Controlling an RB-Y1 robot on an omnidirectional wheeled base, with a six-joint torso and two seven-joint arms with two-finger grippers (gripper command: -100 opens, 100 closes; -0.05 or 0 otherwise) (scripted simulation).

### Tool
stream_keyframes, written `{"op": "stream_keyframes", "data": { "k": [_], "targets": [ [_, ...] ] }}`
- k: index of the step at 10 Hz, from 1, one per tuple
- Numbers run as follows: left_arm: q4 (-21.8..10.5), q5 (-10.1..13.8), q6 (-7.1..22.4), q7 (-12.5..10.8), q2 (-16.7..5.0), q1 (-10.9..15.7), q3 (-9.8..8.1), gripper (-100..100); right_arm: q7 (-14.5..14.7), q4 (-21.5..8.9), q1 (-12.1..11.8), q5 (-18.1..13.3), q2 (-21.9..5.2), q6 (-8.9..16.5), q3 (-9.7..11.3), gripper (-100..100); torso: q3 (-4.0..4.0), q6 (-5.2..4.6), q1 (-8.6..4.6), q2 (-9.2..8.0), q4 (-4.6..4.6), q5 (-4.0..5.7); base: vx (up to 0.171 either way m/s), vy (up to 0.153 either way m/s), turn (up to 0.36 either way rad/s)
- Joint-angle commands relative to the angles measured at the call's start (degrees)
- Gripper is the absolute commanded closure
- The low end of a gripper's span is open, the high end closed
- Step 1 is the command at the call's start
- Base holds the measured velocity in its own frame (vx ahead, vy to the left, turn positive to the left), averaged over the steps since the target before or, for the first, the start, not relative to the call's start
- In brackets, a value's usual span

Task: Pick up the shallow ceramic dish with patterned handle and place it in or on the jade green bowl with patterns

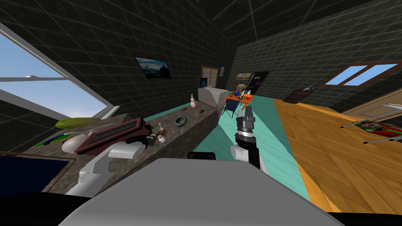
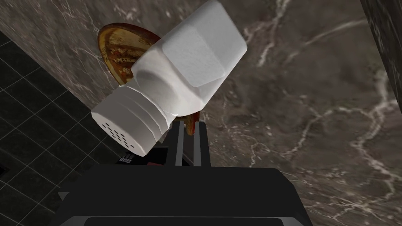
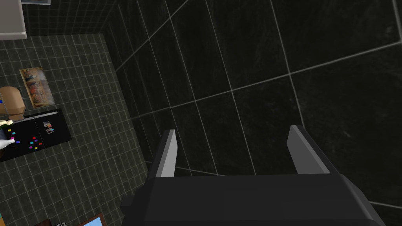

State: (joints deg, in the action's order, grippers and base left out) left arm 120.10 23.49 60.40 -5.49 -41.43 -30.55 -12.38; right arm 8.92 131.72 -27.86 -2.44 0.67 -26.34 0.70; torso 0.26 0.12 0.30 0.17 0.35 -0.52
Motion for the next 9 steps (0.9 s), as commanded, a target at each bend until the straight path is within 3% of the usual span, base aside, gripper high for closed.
{"op": "stream_keyframes", "data": {
  "k": [1,3,4,5,7,8,9],
  "targets": [
    [0.0,0.0,0.0,0.0,0.0,0.0,0.0,100,0.0,0.0,0.0,0.0,0.0,0.0,0.0,0,0.0,0.0,0.0,0.0,0.0,0.0,0.0,0.0,0.0],
    [0.0,0.0,0.0,0.0,0.0,0.0,0.0,100,0.0,0.0,0.0,0.0,0.0,0.0,0.0,0,0.01,-0.02,0.11,0.02,0.0,-0.05,0.0,0.0,0.0],
    [0.0,0.0,0.0,0.0,0.0,0.0,0.0,0,0.0,0.0,0.0,0.0,0.0,0.0,0.0,0,0.01,-0.01,0.12,0.02,0.0,-0.05,0.0,0.0,0.0],
    [2.0,0.9,1.9,-0.5,-0.6,-1.1,-0.34,100,0.0,0.0,0.0,0.0,0.0,0.0,0.0,0,0.01,-0.01,0.12,0.02,0.0,-0.05,0.015,-0.008,0.042],
    [4.1,1.4,3.1,-0.9,-1.2,-1.7,-0.88,100,0.0,0.0,0.0,0.0,0.0,0.0,0.0,0,0.0,0.02,0.01,0.0,0.0,-0.02,0.01,-0.013,0.046],
    [3.3,1.4,2.5,-0.6,-1.2,-1.5,-0.87,100,0.0,0.0,0.0,0.0,0.0,0.0,0.0,0,-0.02,0.01,0.03,-0.02,-0.01,-0.01,0.0,0.0,0.0],
    [3.4,1.5,2.7,-0.7,-1.2,-1.5,-0.9,0,0.0,0.0,0.0,0.0,0.0,0.0,0.0,0,-0.02,0.01,0.07,-0.03,-0.01,-0.03,0.0,0.0,0.0]
  ]
}}
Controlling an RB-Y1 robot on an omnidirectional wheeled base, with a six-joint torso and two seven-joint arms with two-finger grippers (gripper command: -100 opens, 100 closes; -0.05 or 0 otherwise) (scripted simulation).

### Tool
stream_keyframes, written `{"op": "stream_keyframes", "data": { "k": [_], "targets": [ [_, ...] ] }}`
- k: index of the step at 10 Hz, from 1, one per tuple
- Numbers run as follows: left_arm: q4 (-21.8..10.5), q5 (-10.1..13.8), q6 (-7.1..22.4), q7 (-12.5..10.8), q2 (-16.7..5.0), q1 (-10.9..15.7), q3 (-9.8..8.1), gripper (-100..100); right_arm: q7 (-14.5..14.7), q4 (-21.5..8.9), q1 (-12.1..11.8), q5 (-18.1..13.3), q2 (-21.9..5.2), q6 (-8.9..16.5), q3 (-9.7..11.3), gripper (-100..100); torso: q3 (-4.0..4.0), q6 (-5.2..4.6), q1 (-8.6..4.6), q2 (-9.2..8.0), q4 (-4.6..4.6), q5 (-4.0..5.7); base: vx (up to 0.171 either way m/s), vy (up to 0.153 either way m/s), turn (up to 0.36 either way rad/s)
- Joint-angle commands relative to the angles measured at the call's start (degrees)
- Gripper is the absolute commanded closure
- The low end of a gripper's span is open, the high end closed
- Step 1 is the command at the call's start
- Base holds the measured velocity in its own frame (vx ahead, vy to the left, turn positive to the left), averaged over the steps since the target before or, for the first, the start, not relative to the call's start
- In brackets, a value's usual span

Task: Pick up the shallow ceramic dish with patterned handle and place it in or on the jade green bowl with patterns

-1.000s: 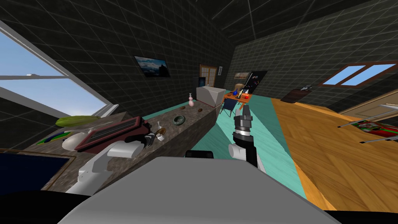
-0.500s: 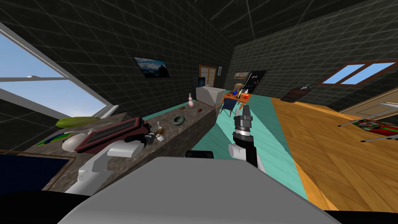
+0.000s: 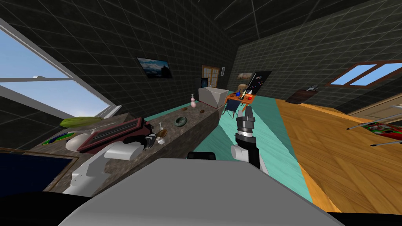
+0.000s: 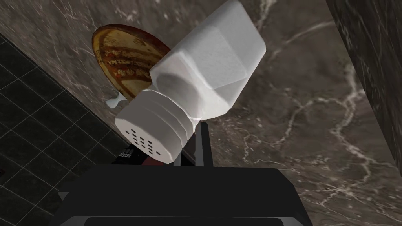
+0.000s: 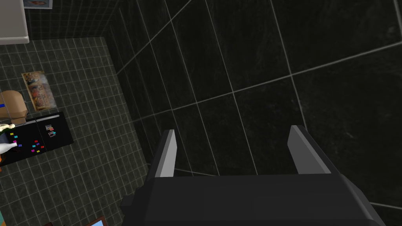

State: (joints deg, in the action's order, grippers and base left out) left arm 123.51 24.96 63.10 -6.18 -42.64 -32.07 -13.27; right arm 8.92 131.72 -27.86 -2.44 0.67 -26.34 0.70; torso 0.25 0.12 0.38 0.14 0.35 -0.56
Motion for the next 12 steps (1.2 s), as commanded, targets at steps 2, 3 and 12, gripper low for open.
{"op": "stream_keyframes", "data": {
  "k": [2,3,12],
  "targets": [
    [1.8,0.8,1.2,-0.6,-0.6,1.7,-2.63,100,0.0,0.0,0.0,0.0,0.0,0.0,0.0,0,-0.04,-0.02,-0.1,-0.05,-0.05,0.07,-0.039,-0.041,0.024],
    [2.9,1.7,2.7,-1.2,-0.7,2.9,-4.45,100,0.0,0.0,0.0,0.0,0.0,0.0,0.0,0,-0.1,-0.02,-0.23,-0.15,-0.06,0.08,-0.08,-0.084,0.027],
    [8.5,7.2,11.5,-4.9,-0.2,8.4,-13.32,100,0.0,0.0,0.0,0.0,0.0,0.0,0.0,0,-0.23,0.03,-0.55,-0.37,-0.11,0.14,-0.066,-0.099,0.029]
  ]
}}
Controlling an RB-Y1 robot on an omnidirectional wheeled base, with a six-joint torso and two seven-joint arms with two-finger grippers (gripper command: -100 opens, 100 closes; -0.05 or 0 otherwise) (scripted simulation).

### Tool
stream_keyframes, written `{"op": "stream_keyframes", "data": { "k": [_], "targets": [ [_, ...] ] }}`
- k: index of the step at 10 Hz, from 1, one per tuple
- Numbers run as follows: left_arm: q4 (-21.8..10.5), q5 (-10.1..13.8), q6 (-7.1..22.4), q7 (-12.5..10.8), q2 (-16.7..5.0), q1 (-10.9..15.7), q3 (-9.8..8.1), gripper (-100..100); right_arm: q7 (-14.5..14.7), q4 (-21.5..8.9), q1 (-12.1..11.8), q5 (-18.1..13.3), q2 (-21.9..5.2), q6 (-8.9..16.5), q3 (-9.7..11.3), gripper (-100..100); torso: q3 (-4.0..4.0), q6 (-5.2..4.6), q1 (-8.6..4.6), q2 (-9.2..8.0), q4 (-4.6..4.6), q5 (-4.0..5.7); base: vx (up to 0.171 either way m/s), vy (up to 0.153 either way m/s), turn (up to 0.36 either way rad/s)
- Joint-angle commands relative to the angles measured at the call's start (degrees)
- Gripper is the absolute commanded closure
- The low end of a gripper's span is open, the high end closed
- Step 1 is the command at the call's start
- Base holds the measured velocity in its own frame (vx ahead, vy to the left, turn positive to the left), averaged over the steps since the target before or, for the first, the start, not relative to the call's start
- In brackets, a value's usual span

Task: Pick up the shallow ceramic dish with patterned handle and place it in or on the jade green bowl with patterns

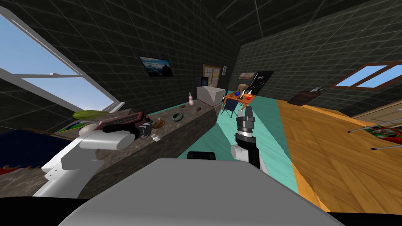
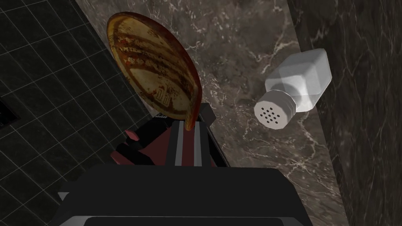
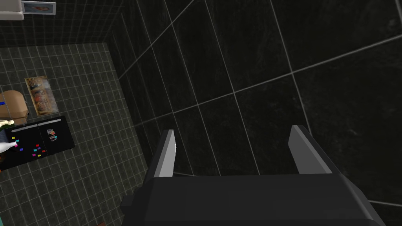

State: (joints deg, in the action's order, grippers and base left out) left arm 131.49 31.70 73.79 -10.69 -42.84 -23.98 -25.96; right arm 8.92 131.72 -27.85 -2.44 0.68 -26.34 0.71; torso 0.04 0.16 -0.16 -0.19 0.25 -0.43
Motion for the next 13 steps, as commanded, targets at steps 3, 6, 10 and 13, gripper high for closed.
{"op": "stream_keyframes", "data": {
  "k": [3,6,10,13],
  "targets": [
    [2.5,2.4,3.8,-1.9,0.0,1.7,-3.16,100,0.0,0.0,0.0,0.0,0.0,0.0,0.0,0,0.06,-0.01,0.09,0.11,0.02,-0.01,-0.027,-0.089,0.011],
    [5.7,6.0,8.2,-4.9,-1.8,2.0,-6.38,100,0.0,0.0,0.0,0.0,0.0,0.0,0.0,0,0.15,-0.05,-0.11,0.27,0.05,0.02,0.021,-0.128,-0.049],
    [8.6,9.5,11.2,-8.4,-6.8,-1.9,-7.22,100,0.0,0.0,0.0,0.0,0.0,0.0,0.0,0,0.63,-0.09,0.53,1.06,0.25,-0.12,0.177,-0.007,-0.123],
    [9.8,11.3,12.4,-10.1,-10.2,-4.8,-7.04,100,0.0,0.0,0.0,0.0,0.0,0.0,0.0,0,0.7,-0.1,0.78,1.2,0.28,-0.2,0.19,0.061,-0.13]
  ]
}}
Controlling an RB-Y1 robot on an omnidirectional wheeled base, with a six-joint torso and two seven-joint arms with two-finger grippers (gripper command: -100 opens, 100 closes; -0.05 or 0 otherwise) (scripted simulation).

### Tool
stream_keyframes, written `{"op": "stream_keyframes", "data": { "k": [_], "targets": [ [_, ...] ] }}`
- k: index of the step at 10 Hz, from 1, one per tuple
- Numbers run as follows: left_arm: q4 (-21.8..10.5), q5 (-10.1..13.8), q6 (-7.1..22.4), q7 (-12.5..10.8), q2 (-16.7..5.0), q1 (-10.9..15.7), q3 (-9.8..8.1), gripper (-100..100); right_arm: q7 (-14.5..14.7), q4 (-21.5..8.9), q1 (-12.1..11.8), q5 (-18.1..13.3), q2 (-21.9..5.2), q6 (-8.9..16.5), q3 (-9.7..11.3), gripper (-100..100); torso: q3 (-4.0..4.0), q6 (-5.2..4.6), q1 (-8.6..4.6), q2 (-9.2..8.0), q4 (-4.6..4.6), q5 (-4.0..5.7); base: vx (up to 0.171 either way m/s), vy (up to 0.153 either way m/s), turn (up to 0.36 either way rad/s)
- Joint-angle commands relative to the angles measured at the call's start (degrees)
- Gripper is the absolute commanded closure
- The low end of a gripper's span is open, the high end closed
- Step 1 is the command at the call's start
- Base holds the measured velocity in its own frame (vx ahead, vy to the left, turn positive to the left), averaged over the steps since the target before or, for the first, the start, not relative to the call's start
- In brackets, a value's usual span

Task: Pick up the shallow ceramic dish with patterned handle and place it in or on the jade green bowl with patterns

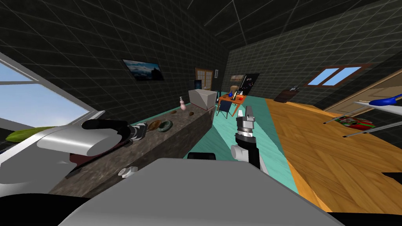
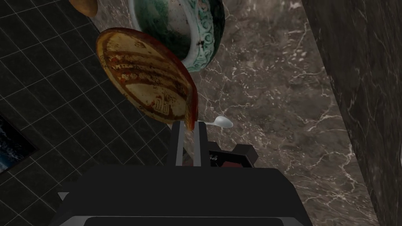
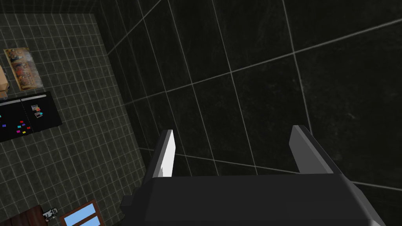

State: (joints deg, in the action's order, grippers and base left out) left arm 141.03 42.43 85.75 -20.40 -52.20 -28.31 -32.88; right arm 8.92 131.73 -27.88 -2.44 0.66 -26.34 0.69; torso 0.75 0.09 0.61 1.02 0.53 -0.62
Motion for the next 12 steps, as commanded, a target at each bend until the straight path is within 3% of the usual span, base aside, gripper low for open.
{"op": "stream_keyframes", "data": {
  "k": [1,5,6,7,11,12],
  "targets": [
    [0.5,0.9,0.7,-0.8,-1.6,-1.2,-0.07,100,0.0,0.0,0.0,0.0,0.0,0.0,0.0,0,0.0,0.0,0.0,0.0,0.0,0.0,0.153,0.051,-0.092],
    [2.5,3.1,2.3,-2.8,-5.9,-5.0,0.11,100,0.0,0.0,0.0,0.0,0.0,0.0,0.0,0,-0.11,0.03,0.13,-0.2,-0.04,-0.01,0.138,0.078,-0.111],
    [2.4,2.6,2.1,-2.7,-5.2,-4.5,0.15,100,0.0,0.0,0.0,0.0,0.0,0.0,0.0,0,-0.23,0.05,-0.03,-0.44,-0.07,-0.01,-0.007,-0.003,-0.008],
    [2.5,2.7,2.2,-2.8,-5.3,-4.5,0.15,-100,0.0,0.0,0.0,0.0,0.0,0.0,0.0,0,-0.42,0.07,-0.26,-0.74,-0.15,0.06,0.0,0.0,0.0],
    [2.5,2.7,2.2,-2.8,-5.3,-4.5,0.15,-100,0.0,0.0,0.0,0.0,0.0,0.0,0.0,0,-0.53,0.08,-0.35,-0.91,-0.2,0.09,0.0,0.0,0.0],
    [2.5,2.7,2.2,-2.8,-5.3,-4.5,0.15,0,0.0,0.0,0.0,0.0,0.0,0.0,0.0,0,-0.53,0.08,-0.35,-0.91,-0.2,0.09,0.0,0.0,0.0]
  ]
}}
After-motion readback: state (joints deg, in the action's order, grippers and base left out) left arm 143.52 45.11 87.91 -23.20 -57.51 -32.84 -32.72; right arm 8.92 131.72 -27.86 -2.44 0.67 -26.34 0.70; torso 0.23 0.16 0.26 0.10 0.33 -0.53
